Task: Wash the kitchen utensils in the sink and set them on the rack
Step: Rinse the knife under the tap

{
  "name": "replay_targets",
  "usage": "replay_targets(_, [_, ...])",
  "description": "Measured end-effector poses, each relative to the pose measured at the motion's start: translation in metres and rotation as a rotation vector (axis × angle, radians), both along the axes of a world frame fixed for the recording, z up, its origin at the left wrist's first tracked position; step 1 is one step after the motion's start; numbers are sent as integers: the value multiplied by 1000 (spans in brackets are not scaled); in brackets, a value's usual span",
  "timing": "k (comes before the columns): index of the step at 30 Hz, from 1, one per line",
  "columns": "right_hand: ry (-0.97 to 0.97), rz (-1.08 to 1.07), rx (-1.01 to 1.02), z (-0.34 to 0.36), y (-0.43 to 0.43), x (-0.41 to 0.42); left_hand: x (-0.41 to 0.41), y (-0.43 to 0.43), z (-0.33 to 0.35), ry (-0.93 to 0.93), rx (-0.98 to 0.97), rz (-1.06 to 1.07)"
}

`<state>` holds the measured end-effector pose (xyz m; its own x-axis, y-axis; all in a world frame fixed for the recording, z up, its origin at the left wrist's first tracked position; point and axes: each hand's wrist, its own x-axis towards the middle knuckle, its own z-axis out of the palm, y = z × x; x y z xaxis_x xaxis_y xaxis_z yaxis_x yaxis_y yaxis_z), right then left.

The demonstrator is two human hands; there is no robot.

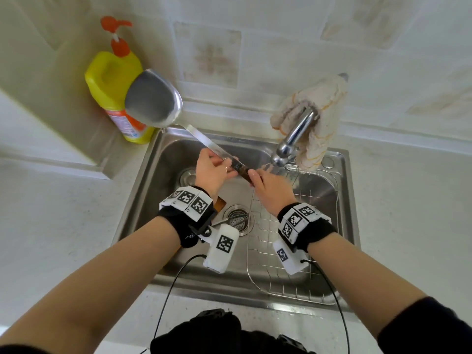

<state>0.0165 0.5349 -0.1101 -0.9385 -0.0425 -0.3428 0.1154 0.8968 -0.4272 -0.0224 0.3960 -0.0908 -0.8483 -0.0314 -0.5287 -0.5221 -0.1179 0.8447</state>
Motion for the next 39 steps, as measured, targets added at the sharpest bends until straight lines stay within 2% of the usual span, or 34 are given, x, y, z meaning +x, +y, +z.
replay_targets(3, [-122, -143, -302, -1, 2, 9, -3, -7, -2, 20, 56, -69])
replay_targets(6, [-267, -272, -443, -5, 5, 19, -11, -16, -9, 40, 100, -116])
replay_targets(9, [-227, -311, -335, -21, 0, 22, -18, -20, -25, 6, 150, -165])
replay_targets(13, [-145, -251, -225, -48, -12, 33, -20, -24, -56, -205, 249, -166])
replay_targets(16, [-191, -257, -132, -64, -20, 46, -13, -32, -86, -330, 178, -191])
replay_targets(25, [-201, -318, -5, -75, -52, 47, -21, -41, -121, -445, 145, -324])
replay_targets(29, [-185, -383, -52, -84, -67, 51, -8, -32, -128, -629, 189, -611])
replay_targets(32, [-214, -399, -186, -82, -69, 48, -8, -26, -128, -738, 196, -623])
replay_targets(35, [-242, -388, -298, -81, -63, 47, -17, -33, -132, -770, 204, -641])
replay_targets(39, [-261, -423, -158, -88, -49, 51, -18, -54, -140, -757, 68, -770])
